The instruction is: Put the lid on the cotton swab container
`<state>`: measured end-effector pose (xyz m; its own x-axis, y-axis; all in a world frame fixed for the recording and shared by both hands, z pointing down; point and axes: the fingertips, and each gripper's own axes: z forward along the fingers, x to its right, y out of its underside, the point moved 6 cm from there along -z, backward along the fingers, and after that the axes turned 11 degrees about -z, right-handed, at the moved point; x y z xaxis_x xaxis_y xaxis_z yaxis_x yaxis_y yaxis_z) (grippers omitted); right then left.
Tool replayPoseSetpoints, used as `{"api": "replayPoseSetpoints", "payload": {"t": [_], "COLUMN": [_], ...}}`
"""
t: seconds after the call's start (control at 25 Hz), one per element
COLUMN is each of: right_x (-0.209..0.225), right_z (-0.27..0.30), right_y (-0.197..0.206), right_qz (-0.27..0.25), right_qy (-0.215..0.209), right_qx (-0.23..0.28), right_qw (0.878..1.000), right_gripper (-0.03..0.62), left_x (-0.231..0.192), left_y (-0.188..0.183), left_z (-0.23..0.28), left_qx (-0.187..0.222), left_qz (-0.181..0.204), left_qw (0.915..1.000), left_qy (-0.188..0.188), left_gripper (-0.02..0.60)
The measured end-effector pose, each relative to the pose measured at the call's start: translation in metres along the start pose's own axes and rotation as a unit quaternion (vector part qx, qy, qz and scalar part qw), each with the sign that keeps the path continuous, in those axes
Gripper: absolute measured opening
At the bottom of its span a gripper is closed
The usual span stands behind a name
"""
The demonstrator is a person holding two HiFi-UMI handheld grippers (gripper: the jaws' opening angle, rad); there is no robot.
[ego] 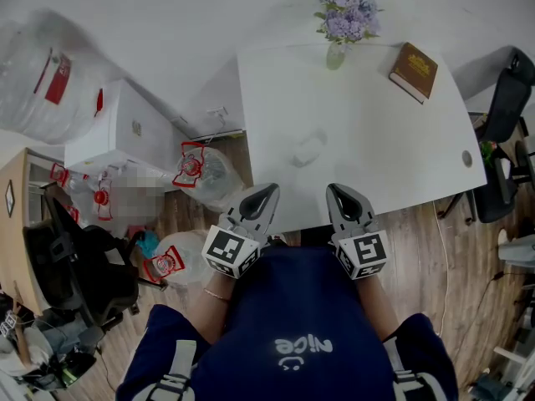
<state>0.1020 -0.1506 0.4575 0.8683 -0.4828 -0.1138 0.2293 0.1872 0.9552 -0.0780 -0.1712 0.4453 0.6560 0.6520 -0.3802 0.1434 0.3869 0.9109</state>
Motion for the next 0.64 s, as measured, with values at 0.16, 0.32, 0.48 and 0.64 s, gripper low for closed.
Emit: {"api": "replayPoseSetpoints", "payload": {"t": [0.16,0.32,0.48,0.64], "right_x": [0.0,0.0,0.0,0.0], "right_z": [-0.004,-0.007,-0.01,-0.012], "right_y": [0.0,0.002,0.005,0.008], "right_qz": [-0.007,-0.01,-0.013,-0.015], "right_qy": [0.004,0.006,0.006,0.007], "right_qx": [-0.002,-0.004,-0.009,-0.011], "right_qw": [1.0,1.0,1.0,1.0], "right_gripper": [0.049,0.049,0.049,0.049], "left_x": [0.001,0.002,0.003,0.004], "left_y": [0.001,0.002,0.004,0.007], "left_z": [-0.001,-0.001,0.0,0.001], "left_qx": [-0.004,-0.003,-0.008,-0.011], "left_qz": [0.005,0.005,0.005,0.006], "left_qw": [1.0,1.0,0.9999,0.9999], "left_qy": [-0.001,-0.004,-0.005,-0.004], "left_gripper": [0.018,0.018,0.018,0.018]}}
